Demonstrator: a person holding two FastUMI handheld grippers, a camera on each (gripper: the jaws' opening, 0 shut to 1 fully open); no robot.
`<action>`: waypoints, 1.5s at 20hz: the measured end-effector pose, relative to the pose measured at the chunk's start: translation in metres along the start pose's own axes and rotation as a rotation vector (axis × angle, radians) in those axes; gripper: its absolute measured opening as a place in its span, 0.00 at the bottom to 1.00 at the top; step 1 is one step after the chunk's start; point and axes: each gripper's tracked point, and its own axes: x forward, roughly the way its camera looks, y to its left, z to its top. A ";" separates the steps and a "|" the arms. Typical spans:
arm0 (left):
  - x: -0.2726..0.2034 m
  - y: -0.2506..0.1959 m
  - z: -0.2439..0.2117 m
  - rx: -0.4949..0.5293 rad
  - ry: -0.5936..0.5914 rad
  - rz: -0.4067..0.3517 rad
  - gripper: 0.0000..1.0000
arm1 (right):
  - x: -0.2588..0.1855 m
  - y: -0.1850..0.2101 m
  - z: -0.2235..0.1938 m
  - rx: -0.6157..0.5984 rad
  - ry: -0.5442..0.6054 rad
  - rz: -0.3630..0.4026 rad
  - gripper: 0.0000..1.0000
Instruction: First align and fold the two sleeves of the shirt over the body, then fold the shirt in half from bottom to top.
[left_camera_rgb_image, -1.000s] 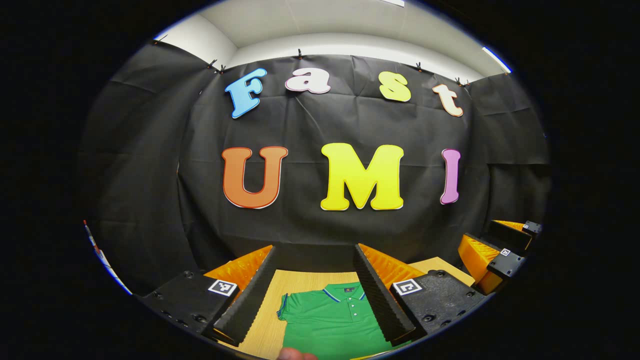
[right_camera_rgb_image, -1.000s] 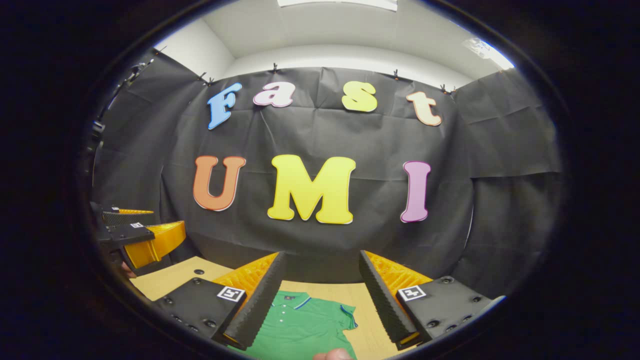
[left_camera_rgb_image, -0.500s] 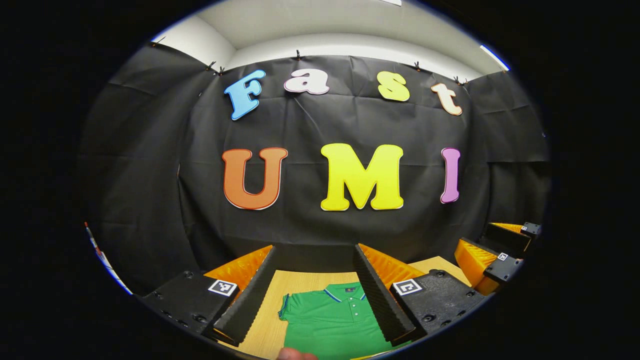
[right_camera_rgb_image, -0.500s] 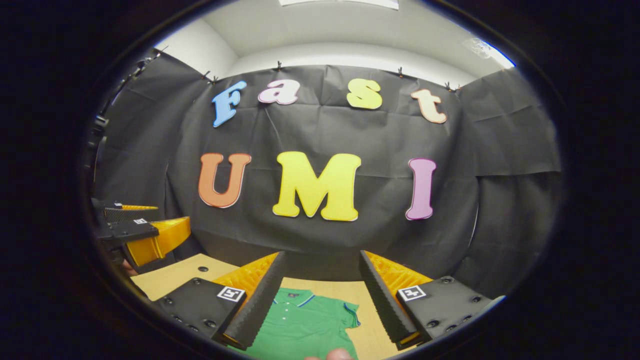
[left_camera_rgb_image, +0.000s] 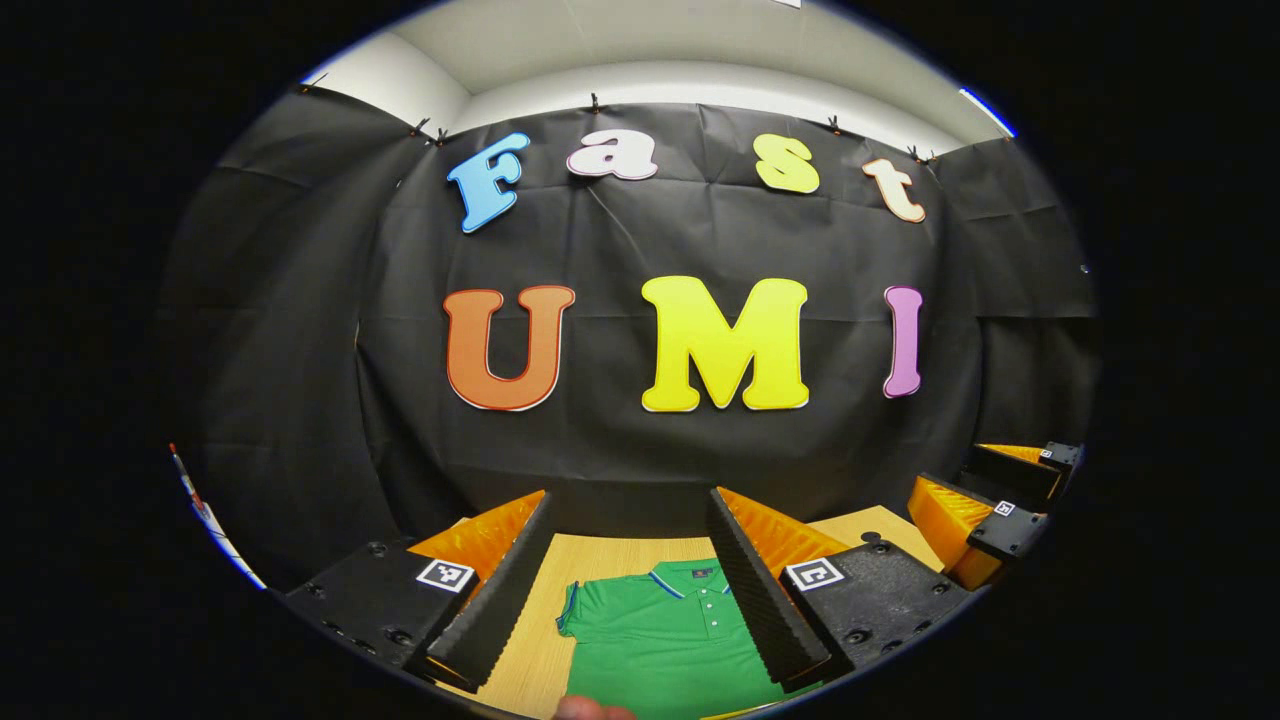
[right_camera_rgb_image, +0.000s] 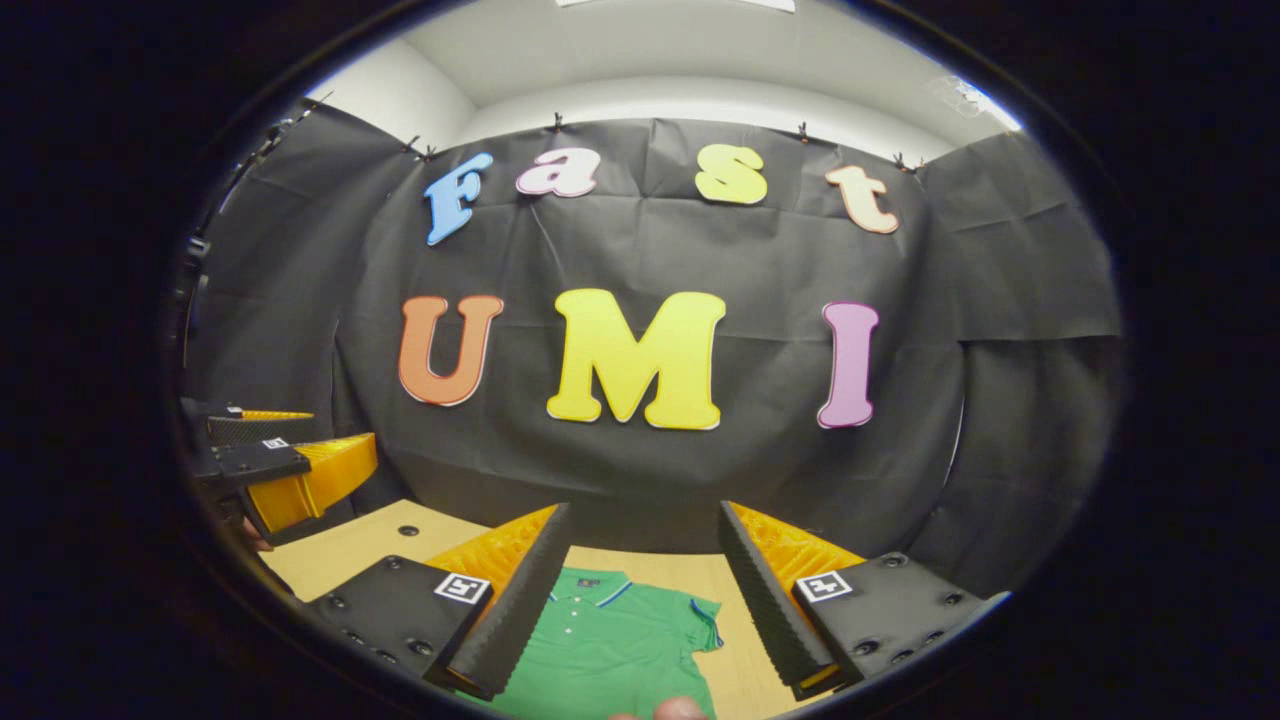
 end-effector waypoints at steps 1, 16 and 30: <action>0.000 -0.002 -0.004 0.002 0.006 -0.004 0.97 | 0.003 -0.003 -0.007 -0.006 0.021 -0.001 0.93; 0.015 -0.030 -0.056 -0.023 0.146 -0.025 0.98 | 0.082 -0.070 -0.142 0.017 0.342 0.039 0.97; 0.017 -0.025 -0.123 0.009 0.290 0.054 0.98 | 0.208 -0.121 -0.308 0.032 0.579 0.025 0.94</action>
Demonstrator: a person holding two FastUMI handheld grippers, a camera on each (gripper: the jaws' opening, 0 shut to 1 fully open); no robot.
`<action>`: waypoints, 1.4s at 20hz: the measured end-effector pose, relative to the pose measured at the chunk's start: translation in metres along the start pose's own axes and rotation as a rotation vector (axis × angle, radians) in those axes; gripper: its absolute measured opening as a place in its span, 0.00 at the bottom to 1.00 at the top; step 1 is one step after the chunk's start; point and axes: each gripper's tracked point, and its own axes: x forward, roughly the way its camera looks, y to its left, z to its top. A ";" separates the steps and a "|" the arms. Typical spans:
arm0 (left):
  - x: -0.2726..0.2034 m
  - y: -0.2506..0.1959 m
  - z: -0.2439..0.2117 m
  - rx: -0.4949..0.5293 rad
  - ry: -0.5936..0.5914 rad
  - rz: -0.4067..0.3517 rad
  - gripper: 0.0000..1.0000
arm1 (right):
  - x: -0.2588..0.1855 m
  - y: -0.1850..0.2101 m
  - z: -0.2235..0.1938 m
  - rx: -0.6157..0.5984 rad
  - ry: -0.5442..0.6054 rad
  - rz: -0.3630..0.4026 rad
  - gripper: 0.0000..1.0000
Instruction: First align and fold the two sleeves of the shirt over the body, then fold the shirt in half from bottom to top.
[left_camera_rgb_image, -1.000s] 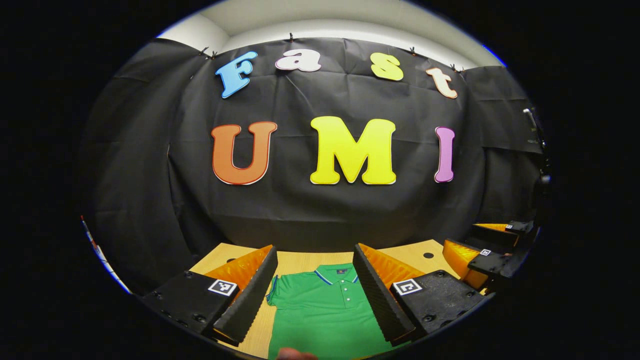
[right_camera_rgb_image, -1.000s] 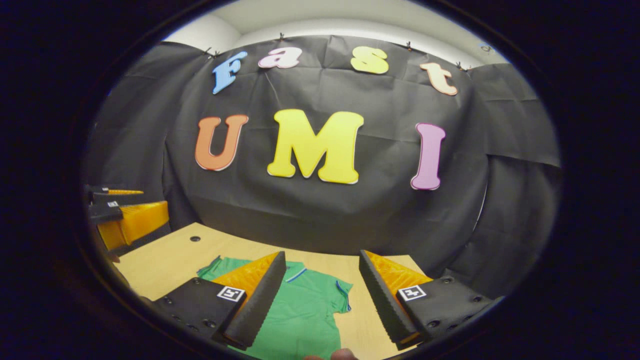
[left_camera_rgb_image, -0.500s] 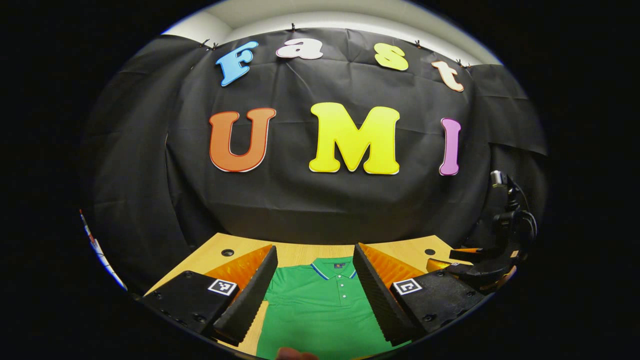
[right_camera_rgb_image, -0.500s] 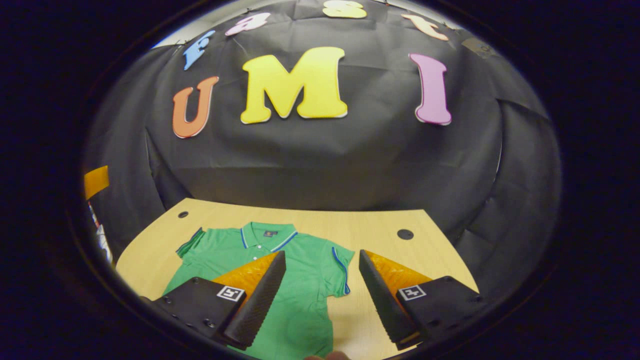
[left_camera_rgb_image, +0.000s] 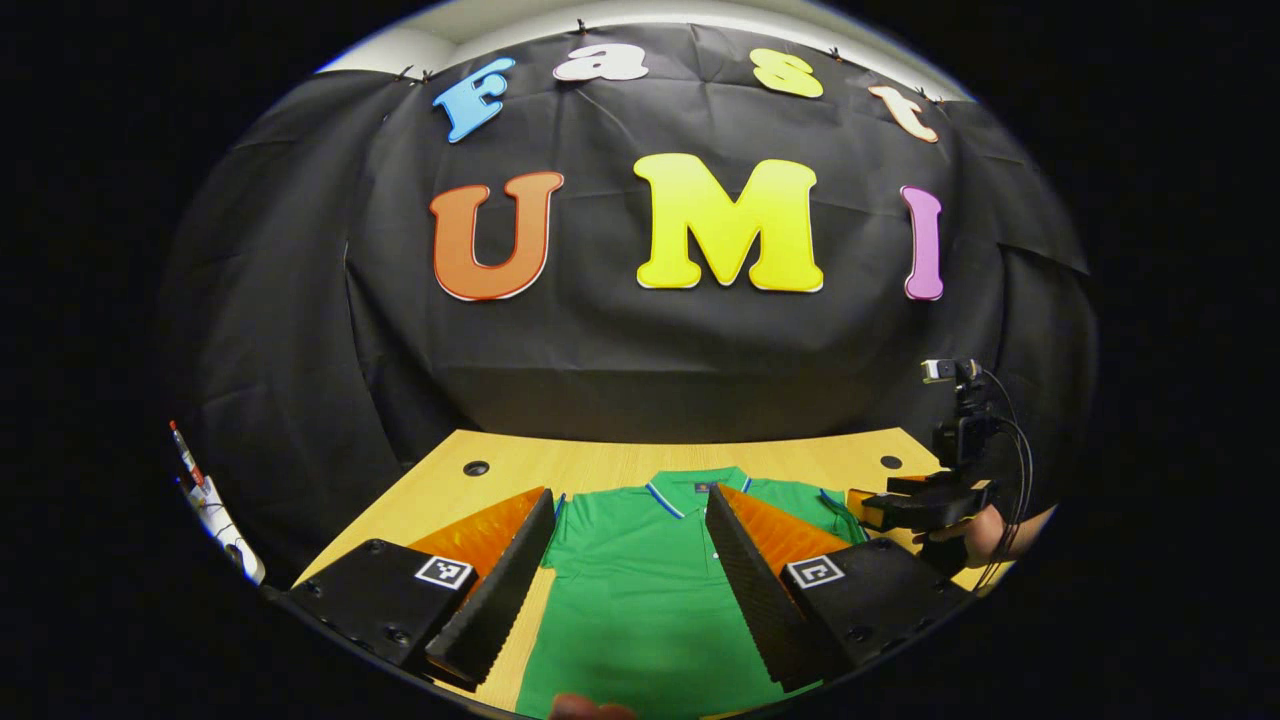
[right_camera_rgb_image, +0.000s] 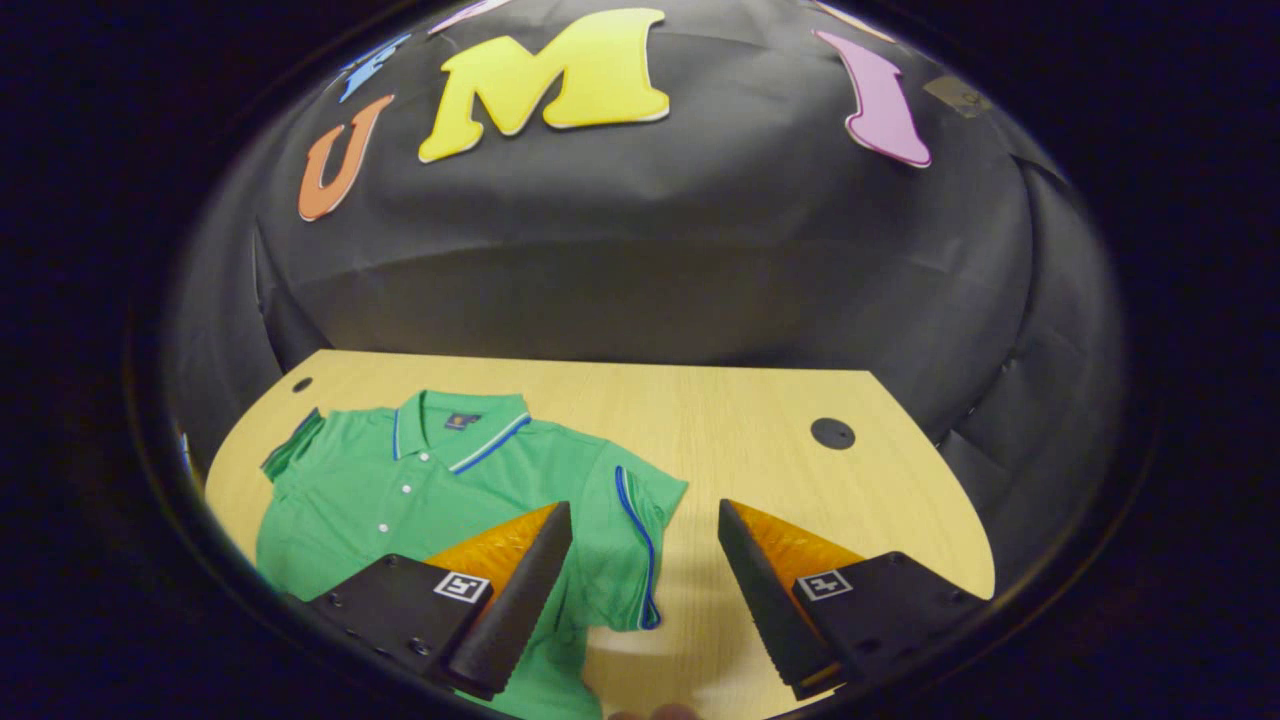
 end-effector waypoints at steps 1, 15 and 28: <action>0.001 -0.002 -0.002 0.004 0.009 0.002 0.98 | 0.011 0.001 -0.008 -0.008 0.017 0.007 0.95; 0.002 -0.008 -0.029 0.028 0.075 0.035 0.98 | 0.045 -0.002 -0.034 0.058 0.114 0.032 0.10; -0.007 0.001 -0.029 0.007 0.071 0.043 0.98 | 0.016 0.025 0.024 0.060 0.018 0.037 0.10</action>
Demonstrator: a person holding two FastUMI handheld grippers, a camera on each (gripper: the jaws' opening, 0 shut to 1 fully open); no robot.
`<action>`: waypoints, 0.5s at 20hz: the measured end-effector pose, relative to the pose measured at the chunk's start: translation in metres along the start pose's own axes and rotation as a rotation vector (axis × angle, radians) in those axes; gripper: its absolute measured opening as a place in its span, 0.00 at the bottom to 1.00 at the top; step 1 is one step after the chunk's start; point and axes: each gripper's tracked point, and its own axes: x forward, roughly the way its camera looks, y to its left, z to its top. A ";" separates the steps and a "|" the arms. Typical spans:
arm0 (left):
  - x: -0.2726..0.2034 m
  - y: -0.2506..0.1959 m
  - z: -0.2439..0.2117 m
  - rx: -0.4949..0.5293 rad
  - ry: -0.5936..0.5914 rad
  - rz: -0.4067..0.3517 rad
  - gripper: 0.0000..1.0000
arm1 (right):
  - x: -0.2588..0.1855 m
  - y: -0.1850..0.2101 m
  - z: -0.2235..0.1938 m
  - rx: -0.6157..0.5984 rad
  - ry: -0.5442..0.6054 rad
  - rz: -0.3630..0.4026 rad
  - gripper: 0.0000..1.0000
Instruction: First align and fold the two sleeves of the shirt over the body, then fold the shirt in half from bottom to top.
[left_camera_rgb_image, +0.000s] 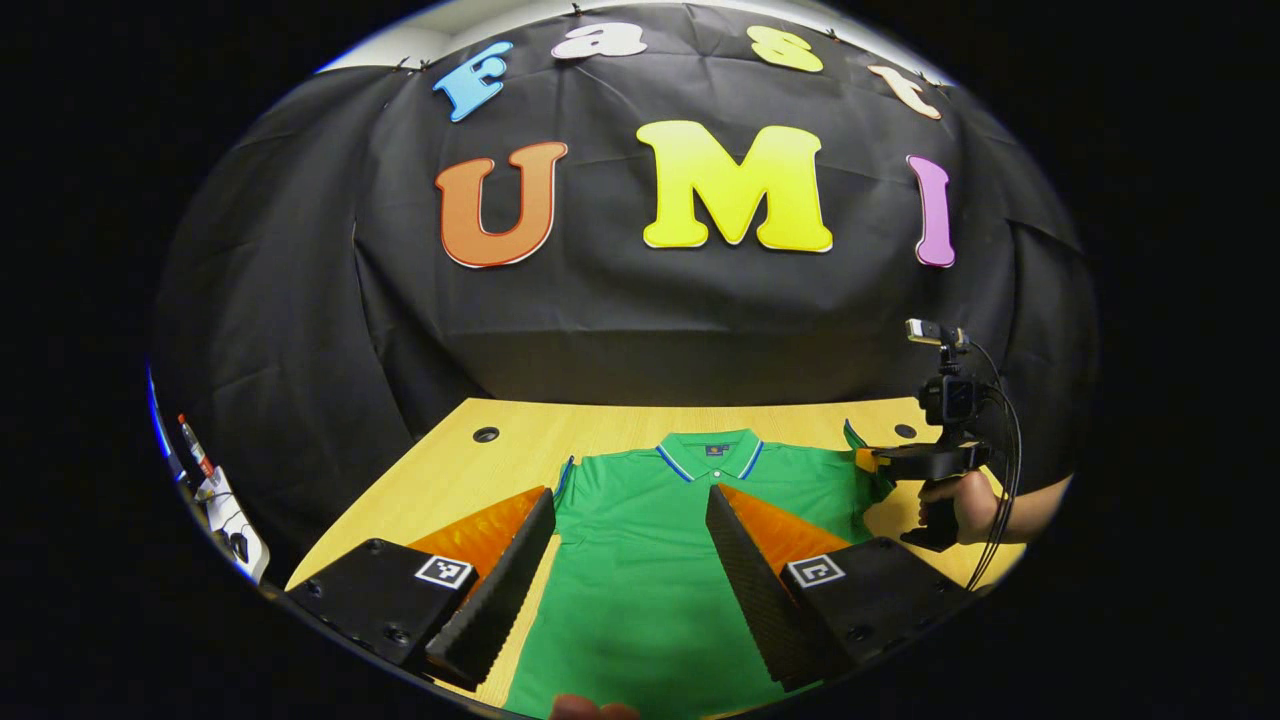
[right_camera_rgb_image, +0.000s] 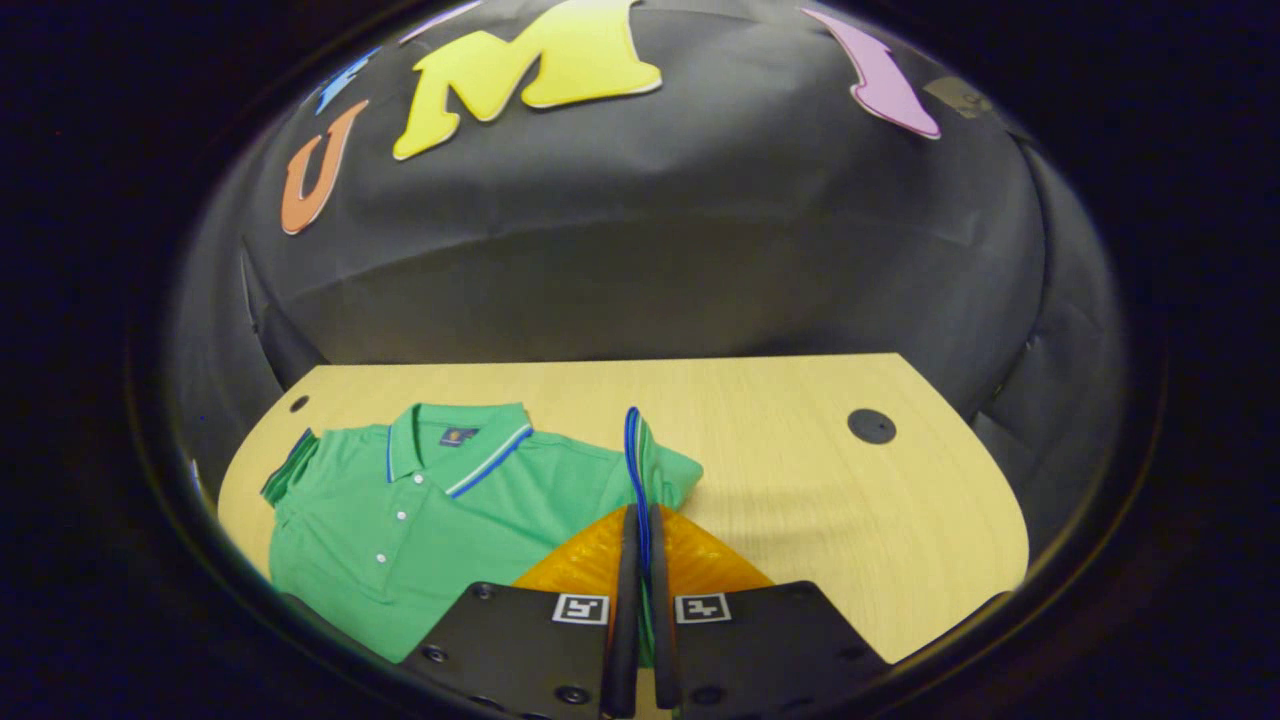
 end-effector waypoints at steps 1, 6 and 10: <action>-0.001 0.003 0.001 -0.003 -0.003 0.005 0.98 | -0.001 0.009 0.005 -0.013 -0.004 0.002 0.09; -0.009 0.027 0.001 -0.016 -0.012 0.046 0.98 | -0.003 0.068 0.003 -0.075 0.020 0.057 0.09; -0.018 0.055 0.004 -0.021 -0.032 0.091 0.98 | -0.006 0.105 -0.012 -0.107 0.065 0.113 0.09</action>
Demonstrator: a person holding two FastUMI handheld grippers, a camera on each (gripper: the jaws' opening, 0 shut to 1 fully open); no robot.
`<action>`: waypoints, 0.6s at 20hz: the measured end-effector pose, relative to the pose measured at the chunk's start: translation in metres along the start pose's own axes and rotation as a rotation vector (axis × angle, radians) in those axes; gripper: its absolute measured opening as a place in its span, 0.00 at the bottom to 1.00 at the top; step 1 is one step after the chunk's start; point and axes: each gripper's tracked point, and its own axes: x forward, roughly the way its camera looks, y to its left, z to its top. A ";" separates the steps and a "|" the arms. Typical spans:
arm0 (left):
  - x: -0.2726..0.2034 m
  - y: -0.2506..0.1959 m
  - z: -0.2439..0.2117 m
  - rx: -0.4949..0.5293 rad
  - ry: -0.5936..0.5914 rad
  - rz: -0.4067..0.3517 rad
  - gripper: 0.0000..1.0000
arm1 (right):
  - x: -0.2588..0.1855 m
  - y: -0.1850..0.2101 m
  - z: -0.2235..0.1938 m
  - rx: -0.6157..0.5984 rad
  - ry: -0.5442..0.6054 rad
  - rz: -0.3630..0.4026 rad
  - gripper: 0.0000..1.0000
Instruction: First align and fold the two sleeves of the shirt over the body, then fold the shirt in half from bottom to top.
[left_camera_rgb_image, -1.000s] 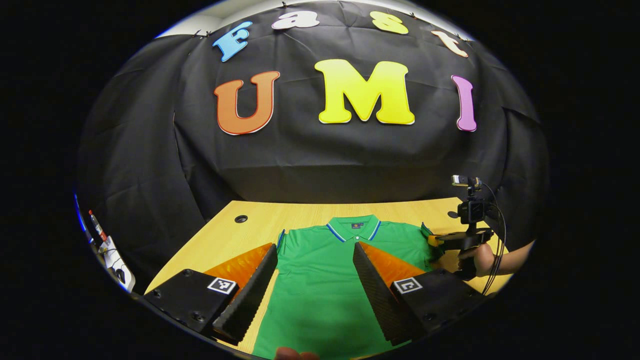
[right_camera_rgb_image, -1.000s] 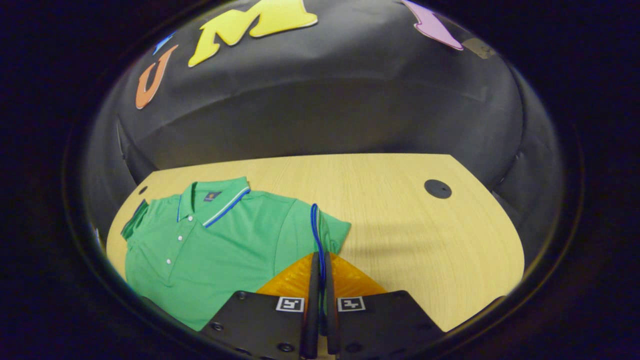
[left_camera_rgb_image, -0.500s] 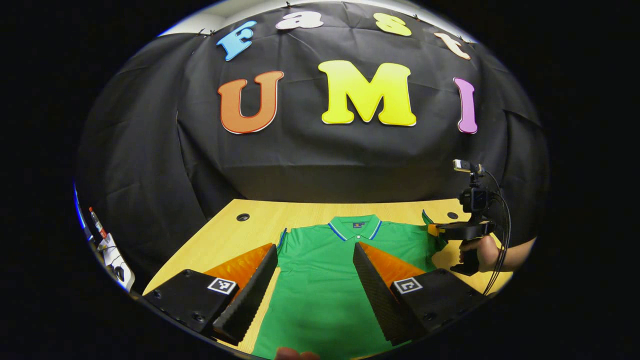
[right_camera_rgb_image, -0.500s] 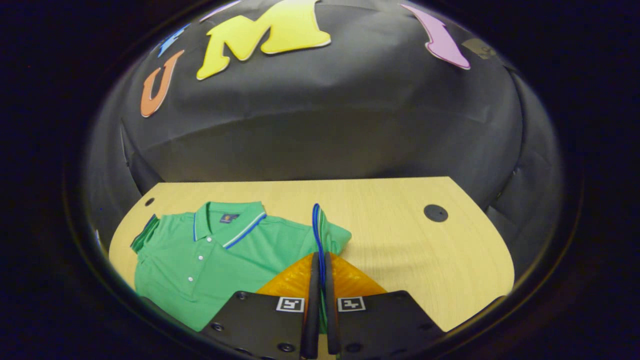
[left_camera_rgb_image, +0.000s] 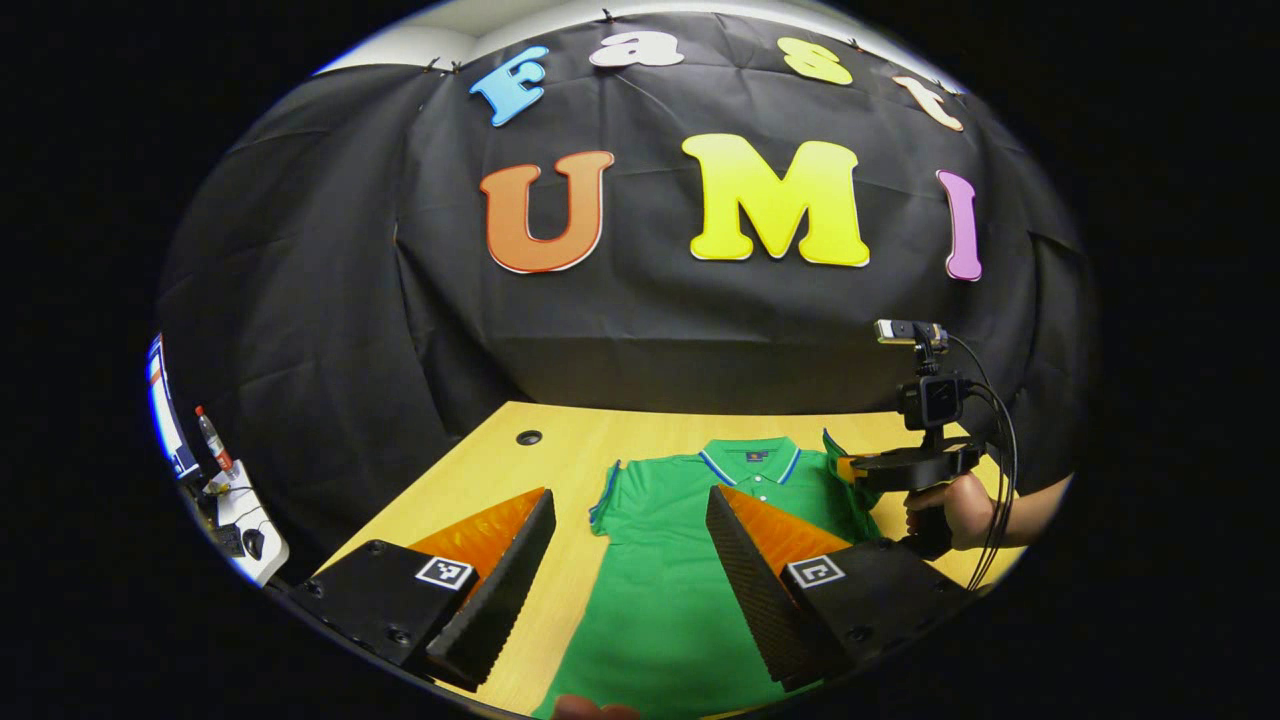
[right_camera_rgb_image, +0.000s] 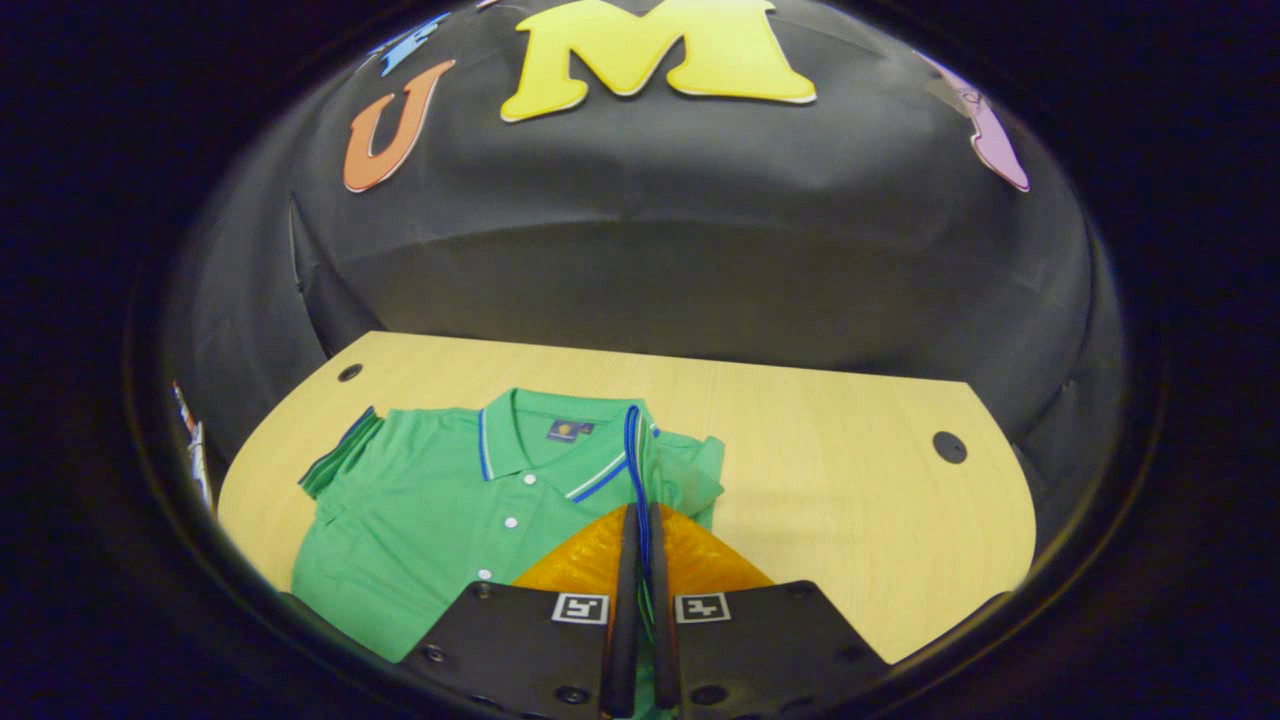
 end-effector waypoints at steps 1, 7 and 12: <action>0.000 0.007 0.000 -0.004 -0.001 0.012 0.98 | -0.001 0.009 -0.003 0.001 0.012 0.017 0.09; 0.000 0.031 0.000 -0.036 -0.003 0.016 0.98 | -0.023 0.038 0.004 -0.027 -0.001 0.070 0.67; 0.009 0.041 0.012 -0.028 -0.042 -0.025 0.98 | -0.084 0.040 0.017 -0.076 -0.057 0.049 0.87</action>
